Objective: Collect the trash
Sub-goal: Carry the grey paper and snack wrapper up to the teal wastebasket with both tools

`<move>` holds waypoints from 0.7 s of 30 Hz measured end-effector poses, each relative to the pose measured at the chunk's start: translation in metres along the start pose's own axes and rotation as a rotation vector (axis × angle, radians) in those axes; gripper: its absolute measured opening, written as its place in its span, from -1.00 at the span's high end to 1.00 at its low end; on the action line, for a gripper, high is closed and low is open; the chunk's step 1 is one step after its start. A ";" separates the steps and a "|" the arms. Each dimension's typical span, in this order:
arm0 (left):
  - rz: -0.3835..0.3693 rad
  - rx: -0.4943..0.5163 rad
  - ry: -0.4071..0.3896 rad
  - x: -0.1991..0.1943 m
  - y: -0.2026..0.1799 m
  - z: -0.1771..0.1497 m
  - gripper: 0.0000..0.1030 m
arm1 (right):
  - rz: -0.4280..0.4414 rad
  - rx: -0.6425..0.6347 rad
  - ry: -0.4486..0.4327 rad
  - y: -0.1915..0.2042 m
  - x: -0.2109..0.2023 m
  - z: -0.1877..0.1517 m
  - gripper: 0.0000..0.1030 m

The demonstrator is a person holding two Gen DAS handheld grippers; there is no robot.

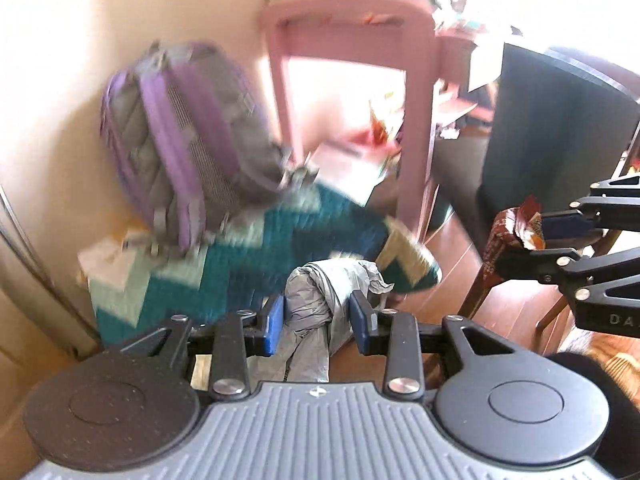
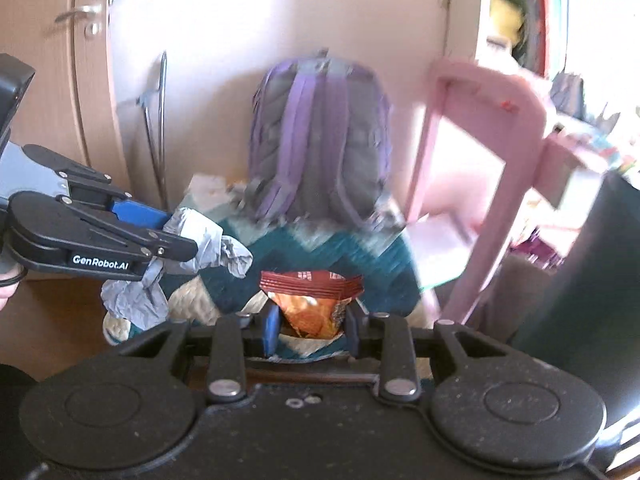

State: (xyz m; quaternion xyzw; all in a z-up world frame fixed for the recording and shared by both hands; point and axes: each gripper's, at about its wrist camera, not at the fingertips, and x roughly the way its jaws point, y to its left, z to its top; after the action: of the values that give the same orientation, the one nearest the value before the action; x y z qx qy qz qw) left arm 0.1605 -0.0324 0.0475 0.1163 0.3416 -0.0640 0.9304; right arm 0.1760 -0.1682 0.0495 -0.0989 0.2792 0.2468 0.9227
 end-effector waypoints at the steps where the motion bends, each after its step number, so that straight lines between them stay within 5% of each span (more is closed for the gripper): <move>1: -0.003 0.018 -0.014 -0.006 -0.008 0.008 0.34 | -0.013 -0.010 -0.016 -0.006 -0.009 0.004 0.42; 14: -0.053 0.150 -0.259 -0.067 -0.118 0.131 0.34 | -0.238 0.017 -0.210 -0.116 -0.120 0.044 0.42; 21: -0.104 0.174 -0.369 -0.069 -0.181 0.196 0.34 | -0.359 0.083 -0.209 -0.191 -0.143 0.041 0.42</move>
State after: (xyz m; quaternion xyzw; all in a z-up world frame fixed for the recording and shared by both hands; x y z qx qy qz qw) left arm 0.1944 -0.2558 0.2060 0.1645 0.1640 -0.1614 0.9592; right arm 0.1897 -0.3756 0.1725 -0.0828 0.1698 0.0756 0.9791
